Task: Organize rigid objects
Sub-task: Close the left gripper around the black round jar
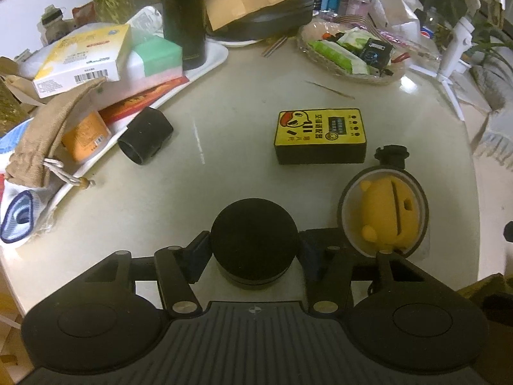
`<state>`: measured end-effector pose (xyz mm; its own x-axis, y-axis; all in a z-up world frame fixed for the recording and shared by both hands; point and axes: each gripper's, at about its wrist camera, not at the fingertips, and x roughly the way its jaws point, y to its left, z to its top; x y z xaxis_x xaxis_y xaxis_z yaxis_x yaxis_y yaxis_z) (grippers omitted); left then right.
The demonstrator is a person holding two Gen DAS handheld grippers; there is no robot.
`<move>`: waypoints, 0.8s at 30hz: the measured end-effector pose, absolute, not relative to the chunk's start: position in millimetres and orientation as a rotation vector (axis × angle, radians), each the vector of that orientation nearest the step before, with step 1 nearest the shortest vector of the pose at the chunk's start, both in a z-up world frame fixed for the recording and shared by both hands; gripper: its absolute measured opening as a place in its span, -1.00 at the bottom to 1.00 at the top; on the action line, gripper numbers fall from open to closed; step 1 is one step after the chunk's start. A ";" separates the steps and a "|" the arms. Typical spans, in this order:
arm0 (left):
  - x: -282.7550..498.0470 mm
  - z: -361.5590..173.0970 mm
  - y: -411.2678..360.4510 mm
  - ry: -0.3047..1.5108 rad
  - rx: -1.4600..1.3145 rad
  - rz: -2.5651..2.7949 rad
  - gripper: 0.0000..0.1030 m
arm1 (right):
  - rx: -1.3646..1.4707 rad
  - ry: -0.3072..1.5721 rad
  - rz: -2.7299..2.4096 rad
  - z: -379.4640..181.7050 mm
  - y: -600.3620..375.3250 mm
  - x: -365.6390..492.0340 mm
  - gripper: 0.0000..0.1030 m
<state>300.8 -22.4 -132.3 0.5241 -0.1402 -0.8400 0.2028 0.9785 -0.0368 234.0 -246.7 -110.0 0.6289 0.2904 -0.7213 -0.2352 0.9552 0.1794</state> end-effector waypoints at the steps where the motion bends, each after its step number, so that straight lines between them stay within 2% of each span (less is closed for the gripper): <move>1: 299.9 -130.8 -21.4 0.993 0.063 -0.207 0.08 | 0.069 0.837 0.302 -109.8 -246.5 233.8 1.00; 24: 237.6 -85.0 -8.6 0.792 0.072 -0.273 0.08 | 0.073 0.803 0.305 -107.0 -240.1 236.3 1.00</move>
